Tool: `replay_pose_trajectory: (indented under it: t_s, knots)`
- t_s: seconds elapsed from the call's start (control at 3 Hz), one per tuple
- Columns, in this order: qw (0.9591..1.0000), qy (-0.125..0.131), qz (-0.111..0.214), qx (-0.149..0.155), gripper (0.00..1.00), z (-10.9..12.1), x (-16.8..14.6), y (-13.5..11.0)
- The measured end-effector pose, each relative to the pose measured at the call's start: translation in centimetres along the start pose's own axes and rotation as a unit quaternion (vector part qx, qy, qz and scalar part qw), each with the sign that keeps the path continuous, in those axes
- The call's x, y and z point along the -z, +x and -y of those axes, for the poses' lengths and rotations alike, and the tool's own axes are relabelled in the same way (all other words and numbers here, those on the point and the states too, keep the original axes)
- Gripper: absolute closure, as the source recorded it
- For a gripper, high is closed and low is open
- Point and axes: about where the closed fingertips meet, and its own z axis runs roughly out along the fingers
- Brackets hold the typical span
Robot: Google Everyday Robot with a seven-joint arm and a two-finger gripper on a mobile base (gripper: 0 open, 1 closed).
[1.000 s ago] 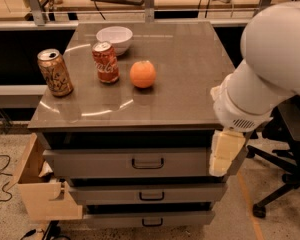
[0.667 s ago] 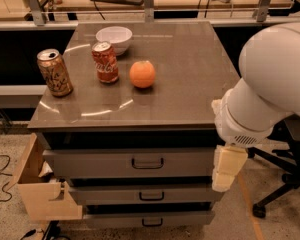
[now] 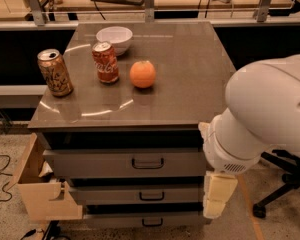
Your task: Open top drawer
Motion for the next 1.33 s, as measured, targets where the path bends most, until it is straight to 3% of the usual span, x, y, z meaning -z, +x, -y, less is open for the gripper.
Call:
replay_pose_trajectory:
  t_s: [0.33, 1.33]
  knots:
    - [0.9988, -0.02, 0.033, 0.031, 0.0, -1.5, -2.8, -3.2]
    - [0.9977, -0.048, 0.028, 0.04, 0.0, -2.2, -7.7, -4.9]
